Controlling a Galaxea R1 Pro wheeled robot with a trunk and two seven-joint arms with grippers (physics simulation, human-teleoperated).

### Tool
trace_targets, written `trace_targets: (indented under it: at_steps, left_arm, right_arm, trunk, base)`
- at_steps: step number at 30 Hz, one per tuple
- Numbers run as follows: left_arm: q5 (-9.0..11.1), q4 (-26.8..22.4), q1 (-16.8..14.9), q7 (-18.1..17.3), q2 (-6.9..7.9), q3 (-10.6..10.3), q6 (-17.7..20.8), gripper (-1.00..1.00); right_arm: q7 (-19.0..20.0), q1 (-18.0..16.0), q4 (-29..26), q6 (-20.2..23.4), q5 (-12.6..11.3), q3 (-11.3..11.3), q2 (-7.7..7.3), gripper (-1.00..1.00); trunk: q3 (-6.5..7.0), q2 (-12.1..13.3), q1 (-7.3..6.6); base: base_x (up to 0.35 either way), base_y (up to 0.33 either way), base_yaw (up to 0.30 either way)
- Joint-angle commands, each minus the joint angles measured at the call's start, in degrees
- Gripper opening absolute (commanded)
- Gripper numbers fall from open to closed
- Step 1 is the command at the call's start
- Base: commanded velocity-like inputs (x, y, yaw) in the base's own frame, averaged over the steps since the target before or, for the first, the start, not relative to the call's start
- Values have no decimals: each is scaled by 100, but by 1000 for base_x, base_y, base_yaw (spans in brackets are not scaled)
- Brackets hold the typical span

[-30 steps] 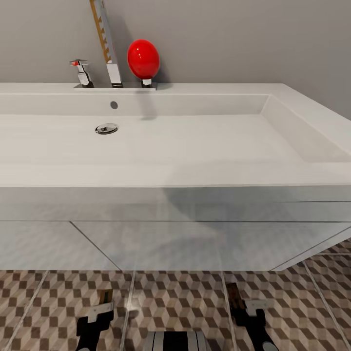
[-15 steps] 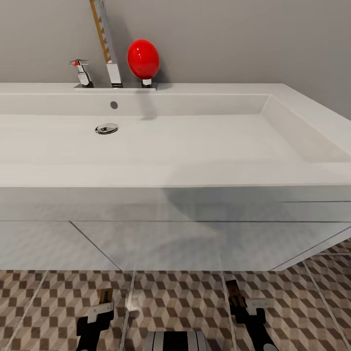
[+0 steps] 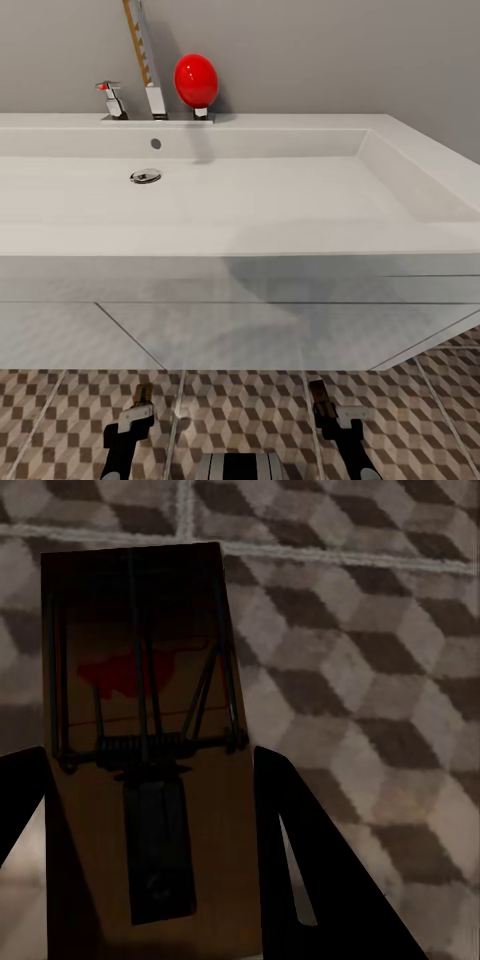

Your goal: Take the four mousetraps from the cabinet in the bathroom and place them on the bathroom floor. Make sure all four end up on the same floor surface, and ensure that at least two of them are either under or directly next to the same bathroom sink.

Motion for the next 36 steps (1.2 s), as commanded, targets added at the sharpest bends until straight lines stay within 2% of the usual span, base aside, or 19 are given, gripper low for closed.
trace_targets:
  at_steps: [1,36]
  left_arm:
    - [49,-1,-8,42,6,-50,-28,-100]
    - [60,-131,-86,-22,23,-50,21,-100]
  right_arm:
    - [6,-4,4,-25,35,-37,2,-100]
    - [92,-13,-308,-65,41,-29,2,-100]
  trunk:
    - [-4,-1,-1]
    - [-4,-1,-1]
  base:
    - [0,0,0]
    - [0,0,0]
